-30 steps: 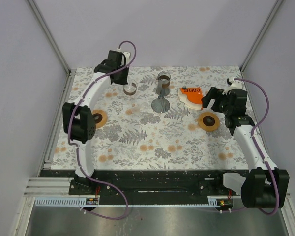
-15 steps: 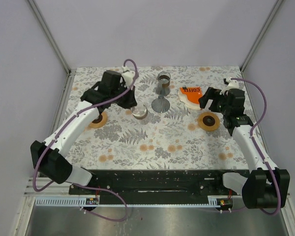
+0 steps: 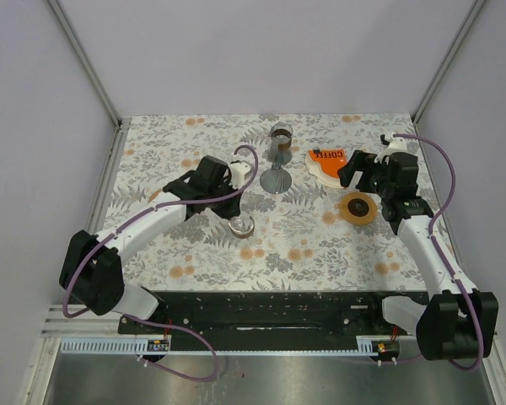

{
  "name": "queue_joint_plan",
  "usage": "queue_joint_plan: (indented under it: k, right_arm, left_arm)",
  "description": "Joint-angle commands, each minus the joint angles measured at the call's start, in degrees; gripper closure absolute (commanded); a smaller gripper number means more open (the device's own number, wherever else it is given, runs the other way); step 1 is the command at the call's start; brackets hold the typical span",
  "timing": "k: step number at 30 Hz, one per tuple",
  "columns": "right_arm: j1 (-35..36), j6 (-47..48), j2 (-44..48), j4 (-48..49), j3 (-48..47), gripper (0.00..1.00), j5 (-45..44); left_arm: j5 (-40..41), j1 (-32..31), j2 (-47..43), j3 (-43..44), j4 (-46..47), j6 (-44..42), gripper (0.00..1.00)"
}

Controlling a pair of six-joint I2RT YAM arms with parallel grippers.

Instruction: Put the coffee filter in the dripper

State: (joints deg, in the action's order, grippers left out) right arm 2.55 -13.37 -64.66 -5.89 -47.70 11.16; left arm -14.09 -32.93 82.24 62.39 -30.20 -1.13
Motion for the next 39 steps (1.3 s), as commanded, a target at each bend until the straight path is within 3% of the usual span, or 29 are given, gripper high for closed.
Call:
queue_joint_plan:
  k: [1,4,7,9,14,18,23,32,35,39]
  right_arm:
    - [0.71,0.53,1.82,1.06,-1.60,0.01,-0.52]
    - [0.79,0.45,1.56,0.97,-1.78,0.00,-0.61]
    - [0.88,0.53,1.38,0.44,-2.04,0.01,-0.52]
    - [0.97,0.45,1.56,0.35,-2.04,0.00,-0.52]
    - [1.06,0.36,1.65,0.44,-2.13,0.01,-0.52]
    - [1.23,0.27,1.65,0.09,-2.31,0.01,-0.17]
    - [1.50,0.10,2.00,0.00,-2.48,0.01,0.44]
    - [1.85,-1.05,2.70,0.88,-2.48,0.00,2.55]
    - [2.02,-1.49,3.14,1.49,-2.22,0.01,3.25]
    - [2.20,-2.10,3.40,2.64,-1.34,0.01,3.52]
  left_arm:
    - [1.61,-0.21,-2.08,-2.44,9.36,-1.07,1.00]
    - [3.09,-0.29,-1.90,-4.37,12.08,-1.60,1.00]
    - [3.02,-0.29,-1.99,-6.40,14.46,-1.77,0.94]
    - [1.79,-0.30,-1.82,-6.32,14.03,-1.77,0.83]
    - [0.29,-0.21,-2.52,-2.02,11.31,-3.79,0.41]
    - [-0.76,1.10,-4.10,4.30,7.88,-4.85,0.27]
    - [-3.23,6.90,-4.80,13.09,0.06,-5.73,0.21]
    - [11.00,25.61,-3.58,14.60,-5.30,-6.61,0.18]
    - [17.39,29.93,0.11,13.64,-5.84,-7.40,0.21]
    - [19.97,32.66,5.11,11.35,-5.14,-8.54,0.32]
